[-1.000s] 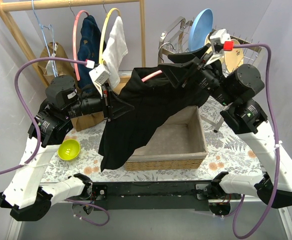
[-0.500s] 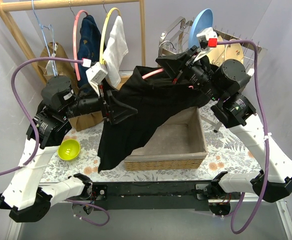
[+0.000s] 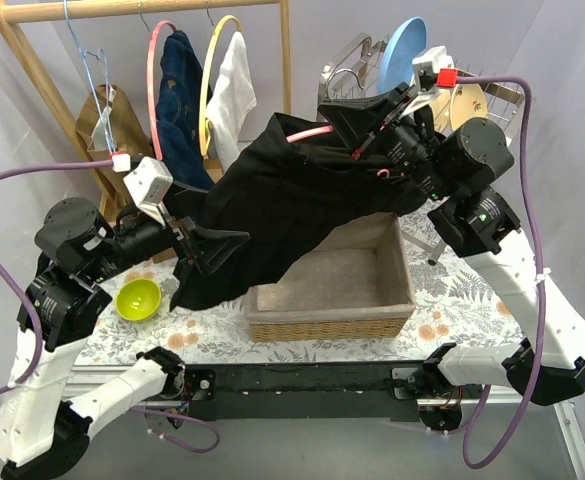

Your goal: Remove the skirt from the hanger

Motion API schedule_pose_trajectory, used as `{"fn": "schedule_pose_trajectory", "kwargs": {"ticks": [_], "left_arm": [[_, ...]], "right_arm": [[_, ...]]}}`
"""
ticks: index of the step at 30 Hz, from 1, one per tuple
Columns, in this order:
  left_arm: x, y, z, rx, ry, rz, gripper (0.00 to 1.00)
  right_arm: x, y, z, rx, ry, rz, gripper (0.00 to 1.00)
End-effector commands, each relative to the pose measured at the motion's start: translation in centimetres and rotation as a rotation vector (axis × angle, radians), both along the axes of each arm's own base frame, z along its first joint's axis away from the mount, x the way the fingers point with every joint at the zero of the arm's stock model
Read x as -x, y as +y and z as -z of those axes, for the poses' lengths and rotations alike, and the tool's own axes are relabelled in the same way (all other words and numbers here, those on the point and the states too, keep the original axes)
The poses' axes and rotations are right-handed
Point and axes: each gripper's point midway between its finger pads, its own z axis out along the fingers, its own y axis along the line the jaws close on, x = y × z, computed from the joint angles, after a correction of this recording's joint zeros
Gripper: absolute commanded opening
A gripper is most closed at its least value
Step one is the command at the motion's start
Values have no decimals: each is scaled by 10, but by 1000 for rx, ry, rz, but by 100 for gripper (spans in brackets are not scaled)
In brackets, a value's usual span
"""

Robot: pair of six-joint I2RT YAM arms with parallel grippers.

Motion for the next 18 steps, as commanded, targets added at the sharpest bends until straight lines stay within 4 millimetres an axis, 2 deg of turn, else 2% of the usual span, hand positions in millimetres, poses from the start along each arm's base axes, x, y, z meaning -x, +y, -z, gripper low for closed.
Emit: {"fn": "schedule_pose_trajectory", "kwargs": {"ticks": [1,3,4,5,6,8,13,18], "left_arm": [[-27,0,34,-87,87,-82,94],[-28,0,38,-94,95,-85,79],[-28,0,38,-94,95,-85,69],[-26,0,37,-93,93,-84,40],[-25,2,37,-94,93,-87,30],[-28,10,33,-89,92,-137,0],[-34,35,31,-90,116,-291,0],[-48,68,26,-81,158,-504,0]], "right_arm": [[44,-39,-81,-229,-162,-22,1],[46,-42,-84,-241,-165,-20,1],[46,-46,-86,-249,-165,-4,1],[45,-48,-87,-254,-166,8,1],[44,-52,-88,-258,-169,27,1],[30,-63,-85,-273,-146,122,1],[15,-100,-87,-314,-146,332,1],[18,-128,-94,-375,-157,430,1]]}}
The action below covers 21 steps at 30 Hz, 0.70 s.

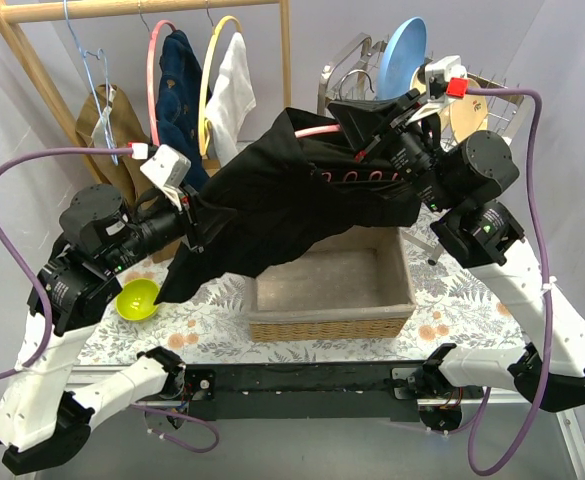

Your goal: Remove the skirt from the hanger

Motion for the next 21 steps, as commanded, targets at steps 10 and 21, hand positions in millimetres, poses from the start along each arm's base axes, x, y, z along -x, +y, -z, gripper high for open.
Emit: {"fn": "schedule_pose_trajectory", "kwargs": {"ticks": [10,21], "left_arm": [[16,36,-24,50,18,-142,31],[-8,39,-14,130,112,-273,0]], "right_arm": [[43,-118,-102,-366,-228,262,1],[49,-135,-102,-451,-216,288,1]]}}
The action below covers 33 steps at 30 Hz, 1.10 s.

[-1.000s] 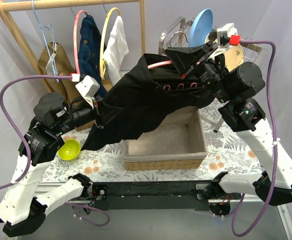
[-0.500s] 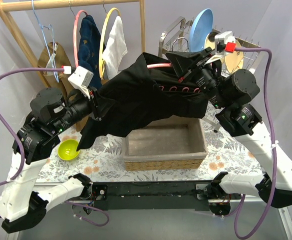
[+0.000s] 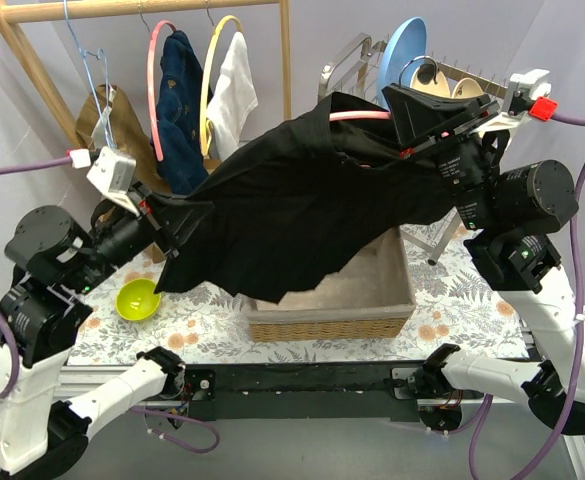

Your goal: Remove the skirt from the hanger

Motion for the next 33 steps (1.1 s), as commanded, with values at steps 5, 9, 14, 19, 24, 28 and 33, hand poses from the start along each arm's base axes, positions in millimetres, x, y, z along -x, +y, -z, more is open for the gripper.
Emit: {"fn": "schedule_pose_trajectory", "kwargs": {"ticks": [5,9,14,19,24,28,33], "left_arm": [[-67,73,63,-6,303,-612,0],[-59,107,54,65,297,-776,0],[-54,114,55,86,335,-814,0],[-58,114,65,65,363,-836,0],[-42,53,31,54,232,-426,1],[-18,9,-2,50,108,-117,68],[-9,-8,-32,19,-9,11,91]], "right_arm": [[32,-93,-71,-374,-143,191,1],[37,-106,-75,-409,-154,225,1],[45,-112,-77,-428,-180,218,1],[49,-111,-70,-410,-192,210,1],[53,-67,-60,-219,-233,74,1],[36,-6,-25,11,-177,-76,1],[42,33,2,136,-165,-244,1]]}}
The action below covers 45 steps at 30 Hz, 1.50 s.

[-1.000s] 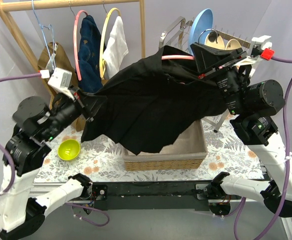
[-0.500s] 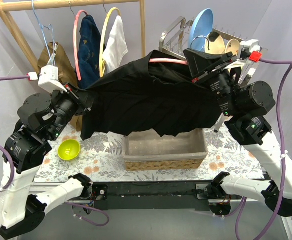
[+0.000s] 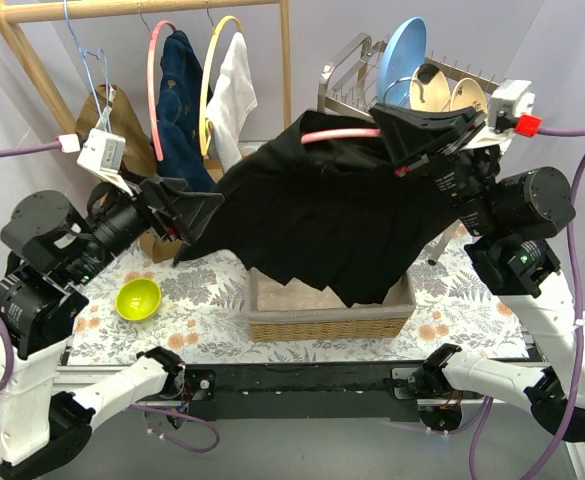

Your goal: Remove the skirt from the hanger

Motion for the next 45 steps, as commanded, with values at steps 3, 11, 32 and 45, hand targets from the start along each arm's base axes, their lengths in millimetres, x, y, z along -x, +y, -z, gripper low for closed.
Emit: {"fn": "schedule_pose_trajectory", "kwargs": {"ticks": [3,11,32,45], "left_arm": [[10,-39,-41,-46,-189,251,91],[-7,-92,-46,-13,-109,485,91],[-49,-31,-9,-83,69,17,0],[-18,-68,-13,42,56,279,39]], "right_arm": [[25,31,-3,87,-74,-199,1],[15,53,24,154,-34,-250,1],[-24,-30,0,-60,-17,214,1],[4,1,-2,-29,-92,-5,1]]}}
